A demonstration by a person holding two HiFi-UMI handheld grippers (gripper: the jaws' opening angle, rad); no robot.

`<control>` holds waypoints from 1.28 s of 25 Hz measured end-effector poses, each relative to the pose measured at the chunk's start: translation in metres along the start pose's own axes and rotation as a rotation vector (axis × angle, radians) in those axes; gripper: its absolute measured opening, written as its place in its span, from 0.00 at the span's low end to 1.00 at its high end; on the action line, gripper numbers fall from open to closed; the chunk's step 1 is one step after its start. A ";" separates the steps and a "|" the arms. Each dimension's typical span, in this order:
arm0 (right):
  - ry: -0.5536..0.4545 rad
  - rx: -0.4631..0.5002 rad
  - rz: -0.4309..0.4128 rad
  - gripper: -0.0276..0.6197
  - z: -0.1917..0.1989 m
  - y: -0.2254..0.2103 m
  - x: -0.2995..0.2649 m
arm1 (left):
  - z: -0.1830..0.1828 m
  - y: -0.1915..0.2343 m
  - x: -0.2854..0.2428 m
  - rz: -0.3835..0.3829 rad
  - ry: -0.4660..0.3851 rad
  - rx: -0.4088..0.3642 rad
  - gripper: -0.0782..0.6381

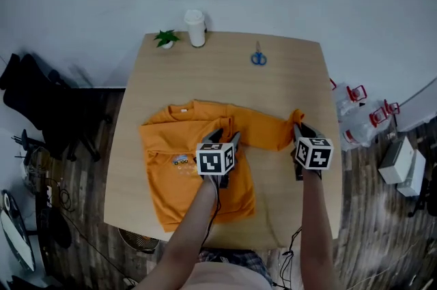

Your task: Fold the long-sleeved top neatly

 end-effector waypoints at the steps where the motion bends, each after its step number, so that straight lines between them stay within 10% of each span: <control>1: -0.003 0.010 -0.018 0.10 -0.004 0.012 -0.003 | 0.000 0.011 0.006 -0.019 -0.005 0.011 0.45; 32: -0.007 0.306 -0.602 0.11 -0.054 0.373 -0.080 | 0.018 0.202 0.145 -0.332 -0.115 0.234 0.44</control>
Point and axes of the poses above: the fingertips, and each gripper's own axes: x backward along the fingers, y to its left, z out of its underside, the point moved 4 cm from there along x, backward along the fingers
